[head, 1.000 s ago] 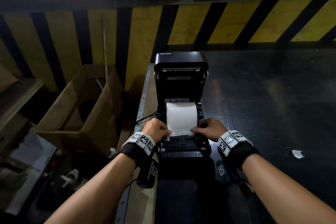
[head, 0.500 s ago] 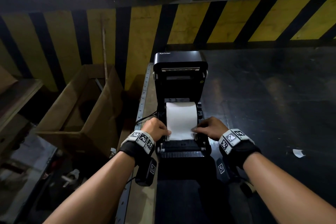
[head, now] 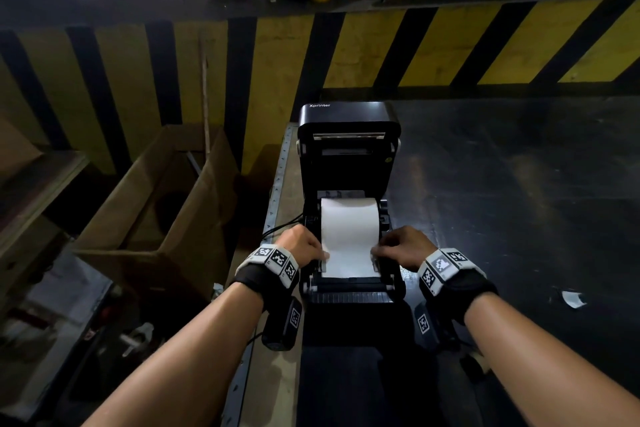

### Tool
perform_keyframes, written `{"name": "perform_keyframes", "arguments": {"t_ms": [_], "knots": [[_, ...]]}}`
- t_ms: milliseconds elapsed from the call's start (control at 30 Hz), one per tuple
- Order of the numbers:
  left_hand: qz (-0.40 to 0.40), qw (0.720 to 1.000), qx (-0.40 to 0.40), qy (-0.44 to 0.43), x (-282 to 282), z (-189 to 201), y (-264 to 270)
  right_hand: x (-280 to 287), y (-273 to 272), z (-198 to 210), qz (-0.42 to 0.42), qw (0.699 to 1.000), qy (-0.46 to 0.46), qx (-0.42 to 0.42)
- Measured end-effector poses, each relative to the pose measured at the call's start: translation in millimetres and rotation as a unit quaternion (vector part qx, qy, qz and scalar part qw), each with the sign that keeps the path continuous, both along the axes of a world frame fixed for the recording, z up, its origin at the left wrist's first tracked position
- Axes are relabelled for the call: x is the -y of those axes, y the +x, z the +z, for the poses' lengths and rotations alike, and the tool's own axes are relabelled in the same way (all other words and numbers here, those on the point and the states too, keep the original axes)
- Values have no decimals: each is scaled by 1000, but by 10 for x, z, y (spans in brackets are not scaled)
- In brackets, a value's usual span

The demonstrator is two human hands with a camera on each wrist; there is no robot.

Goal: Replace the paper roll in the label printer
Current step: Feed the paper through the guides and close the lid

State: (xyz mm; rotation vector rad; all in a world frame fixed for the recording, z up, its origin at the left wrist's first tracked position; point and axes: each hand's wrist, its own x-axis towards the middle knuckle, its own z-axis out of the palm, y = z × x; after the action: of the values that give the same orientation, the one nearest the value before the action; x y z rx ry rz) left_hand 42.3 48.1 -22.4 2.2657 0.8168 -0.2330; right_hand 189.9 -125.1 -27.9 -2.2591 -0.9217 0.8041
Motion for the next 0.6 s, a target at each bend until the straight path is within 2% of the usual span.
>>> {"name": "perform_keyframes", "arguments": {"t_ms": [267,433,533,600], "knots": [[44,998,26,21,68,21,-47,16,-28,9,16,1000,-11,24],[12,999,2,47,141,70,-73,53,-85,-18,13,994,-24,106],[34,993,46,100,202,134,-150,150,-87,67,-32,984,3,173],[10,984,95,153,251,172,-243,226,-106,144,-8,980,16,200]]}}
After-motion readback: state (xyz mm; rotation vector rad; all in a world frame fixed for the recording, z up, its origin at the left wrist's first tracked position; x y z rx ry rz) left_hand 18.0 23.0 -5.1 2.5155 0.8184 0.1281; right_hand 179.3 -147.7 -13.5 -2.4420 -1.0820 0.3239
